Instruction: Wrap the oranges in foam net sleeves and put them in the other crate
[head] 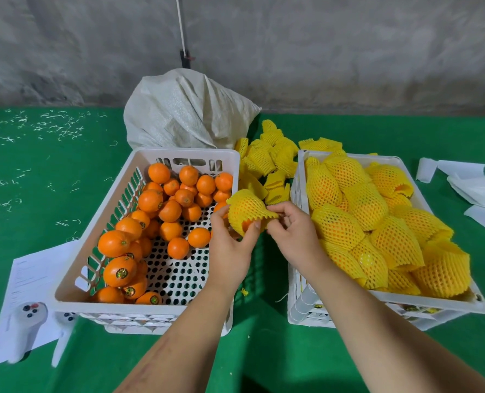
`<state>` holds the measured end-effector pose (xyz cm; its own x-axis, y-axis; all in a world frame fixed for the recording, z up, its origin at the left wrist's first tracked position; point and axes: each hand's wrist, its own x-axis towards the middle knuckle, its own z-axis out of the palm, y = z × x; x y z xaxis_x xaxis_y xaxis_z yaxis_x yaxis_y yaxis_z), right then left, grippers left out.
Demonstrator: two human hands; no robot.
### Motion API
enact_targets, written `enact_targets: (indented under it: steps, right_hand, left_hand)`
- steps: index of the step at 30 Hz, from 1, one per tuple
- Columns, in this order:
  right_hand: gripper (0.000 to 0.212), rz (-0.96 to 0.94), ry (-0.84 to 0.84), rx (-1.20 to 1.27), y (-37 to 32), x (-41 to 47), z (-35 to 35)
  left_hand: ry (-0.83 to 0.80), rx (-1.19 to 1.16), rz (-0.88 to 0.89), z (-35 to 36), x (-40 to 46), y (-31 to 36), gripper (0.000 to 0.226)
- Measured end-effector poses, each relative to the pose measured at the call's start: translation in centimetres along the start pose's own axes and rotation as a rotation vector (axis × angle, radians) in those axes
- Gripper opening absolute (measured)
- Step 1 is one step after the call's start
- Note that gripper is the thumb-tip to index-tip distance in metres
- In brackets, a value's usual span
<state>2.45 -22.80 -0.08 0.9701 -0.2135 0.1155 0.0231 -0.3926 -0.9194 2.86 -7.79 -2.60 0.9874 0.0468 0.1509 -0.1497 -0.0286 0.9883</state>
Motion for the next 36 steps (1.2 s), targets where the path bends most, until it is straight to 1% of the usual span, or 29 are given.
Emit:
enact_targets:
  steps: [1,2,3,4,6,7,8,11,13,15,17,18,20,21,23,24,27,28,29,31,34,36]
  right_hand:
    - [0.034,0.012,-0.015,-0.001,0.1,0.1,0.0]
    - [0.038,0.017,-0.043,-0.013,0.1,0.2,0.0]
    - [0.043,0.014,-0.080,-0.049,0.1,0.3,0.0]
    - [0.042,-0.004,-0.120,-0.115,0.2,0.2,0.1]
    - [0.022,-0.057,-0.178,-0.262,0.2,0.1,0.2]
    - [0.015,-0.068,-0.182,-0.294,0.2,0.1,0.3]
    - [0.015,-0.063,-0.176,-0.292,0.1,0.0,0.3]
    - [0.022,-0.068,-0.184,-0.226,-0.3,-0.3,0.3]
    - [0.025,-0.103,-0.209,-0.277,-0.4,-0.6,0.4]
    - [0.024,-0.121,-0.222,-0.354,-0.2,-0.7,0.6]
    - [0.014,-0.100,-0.207,-0.357,-0.1,-0.6,0.5]
    - [0.015,-0.075,-0.215,-0.322,-0.1,-0.5,0.4]
    - [0.052,-0.034,-0.236,-0.258,-0.2,-0.4,0.1]
    - [0.058,-0.028,-0.244,-0.256,-0.3,-0.4,0.1]
    - [0.053,-0.047,-0.259,-0.257,-0.4,-0.5,0.4]
    - [0.057,-0.050,-0.260,-0.250,-0.2,-0.4,0.5]
    - [0.092,-0.021,-0.274,-0.181,-0.1,-0.2,0.3]
    - [0.096,-0.015,-0.296,-0.138,0.0,-0.2,0.3]
    - [0.097,-0.006,-0.324,-0.091,0.0,-0.2,0.4]
    - [0.090,0.010,-0.340,-0.019,0.3,-0.1,0.4]
    - [0.077,0.009,-0.290,-0.038,0.4,0.1,0.5]
    - [0.074,0.000,-0.242,-0.033,0.5,0.2,0.6]
  left_hand:
    - [-0.019,0.002,0.015,-0.1,-0.2,0.1,0.059]
    - [-0.035,-0.005,0.021,-0.3,-0.2,0.0,0.059]
    - [-0.044,-0.020,0.022,-0.4,-0.3,-0.1,0.059]
    - [-0.046,-0.032,0.026,-0.5,-0.2,-0.3,0.060]
    - [-0.030,-0.024,0.052,-0.5,-0.2,-0.7,0.062]
    - [-0.022,-0.014,0.066,-0.4,-0.1,-0.8,0.061]
    - [-0.014,-0.007,0.078,-0.4,-0.1,-0.9,0.060]
    - [0.050,-0.038,0.120,-0.4,-0.4,-0.8,0.054]
    - [0.079,-0.054,0.158,-0.5,-0.5,-0.7,0.050]
    - [0.081,-0.014,0.189,-0.6,-0.8,-0.6,0.054]
    - [0.041,0.004,0.184,-0.6,-1.0,-0.3,0.061]
    - [0.010,0.013,0.174,-0.6,-1.0,-0.3,0.066]
    - [-0.022,0.057,0.163,-0.6,-1.0,-0.2,0.075]
    - [-0.026,0.072,0.154,-0.6,-1.0,-0.2,0.078]
    - [-0.023,0.090,0.140,-0.7,-0.8,-0.1,0.083]
    - [-0.025,0.108,0.150,-0.8,-0.8,-0.1,0.085]
    - [-0.053,0.206,0.195,-0.8,-0.8,0.1,0.085]
    - [-0.062,0.229,0.202,-0.8,-0.8,0.1,0.083]
    - [-0.073,0.240,0.199,-0.8,-0.7,0.1,0.081]
    - [-0.097,0.229,0.180,-0.6,-0.6,0.1,0.076]
    - [-0.094,0.211,0.208,-0.6,-0.6,0.1,0.072]
    - [-0.047,0.194,0.238,-0.7,-0.6,0.1,0.068]
